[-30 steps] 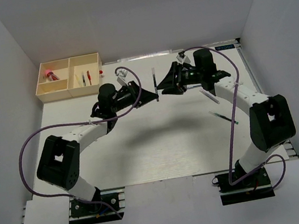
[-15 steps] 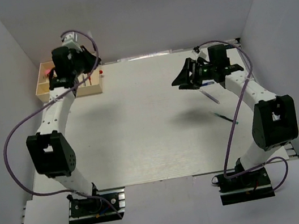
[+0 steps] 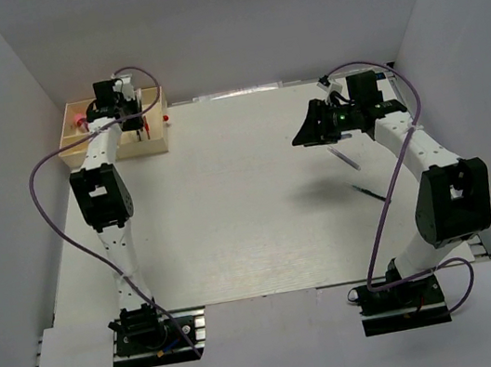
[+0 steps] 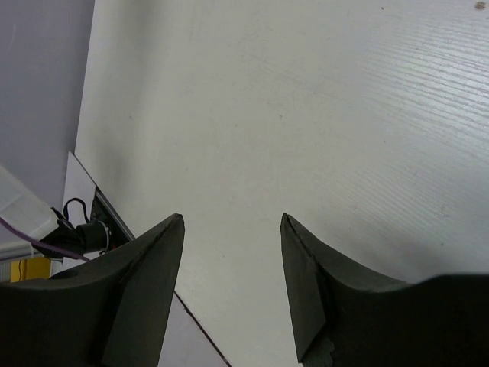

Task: Sort the stationery into containers
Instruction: Place the pen in the storage box.

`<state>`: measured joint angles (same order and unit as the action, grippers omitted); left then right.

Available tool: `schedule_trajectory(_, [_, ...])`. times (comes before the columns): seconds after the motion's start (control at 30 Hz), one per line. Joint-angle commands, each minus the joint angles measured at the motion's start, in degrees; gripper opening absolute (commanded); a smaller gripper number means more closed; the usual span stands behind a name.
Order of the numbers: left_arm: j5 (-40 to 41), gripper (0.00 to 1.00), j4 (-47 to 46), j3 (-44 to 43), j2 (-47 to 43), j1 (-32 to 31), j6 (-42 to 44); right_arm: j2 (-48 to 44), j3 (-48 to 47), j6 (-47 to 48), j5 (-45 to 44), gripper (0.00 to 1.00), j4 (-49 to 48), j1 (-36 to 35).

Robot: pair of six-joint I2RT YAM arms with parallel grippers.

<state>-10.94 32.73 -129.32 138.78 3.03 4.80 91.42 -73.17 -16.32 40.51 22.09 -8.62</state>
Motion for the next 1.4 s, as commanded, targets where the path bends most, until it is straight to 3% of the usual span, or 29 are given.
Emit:
schedule_trajectory(0.0, [-1.2, 0.00, 1.0, -2.2, -2.4, -0.7, 2.5, -2.0, 0.6, 2.3, 0.5, 0.59, 0.7, 0.4])
schedule_trajectory(0.17, [-0.3, 0.00, 1.3, -2.1, 0.0, -1.3, 2.3, -0.8, 0.2, 3.9, -0.3, 0.60, 1.2, 0.6])
schedule_trajectory(0.27, [-1.2, 0.08, 1.6, -1.8, 1.2, -1.3, 2.7, 0.0, -2.0, 8.1, -2.6, 0.60, 4.5, 0.6])
schedule_trajectory(0.47, [-4.1, 0.19, 2.1, -1.3, 2.1, -1.3, 2.0, 4.0, -7.8, 16.0, -14.5, 0.53, 15.8, 0.7])
schedule_trajectory(0.7, [-5.7, 0.24, 2.1, -0.9, 2.5, -1.3, 1.0, 2.7, -4.0, 23.5, -27.0, 0.50, 16.6, 1.7])
schedule_trajectory(0.8, [-6.8, 0.34, 2.2, -0.8, 2.5, -1.3, 0.8, 2.5, -3.1, 25.1, -30.0, 0.49, 16.6, 1.9])
schedule_trajectory(0.83, [-7.1, 0.43, 2.2, -0.8, 2.3, -1.3, 0.7, 2.6, -3.0, 26.0, -30.8, 0.49, 16.6, 2.0])
schedule_trajectory(0.97, [-8.1, 0.58, 2.0, -1.3, 1.3, -1.3, 0.2, 2.4, -1.7, 29.3, -36.1, 0.37, 16.1, 2.5])
schedule_trajectory(1.1, [-8.7, 0.59, 1.5, -2.3, -0.4, -1.3, -0.6, 3.1, 0.1, 33.6, -40.2, 0.27, 14.2, 2.7])
schedule_trajectory(1.37, [-17.7, 0.60, -2.5, 2.7, -13.0, -0.7, -6.6, 9.5, 1.1, 39.8, -46.0, 0.28, 8.4, 3.1])
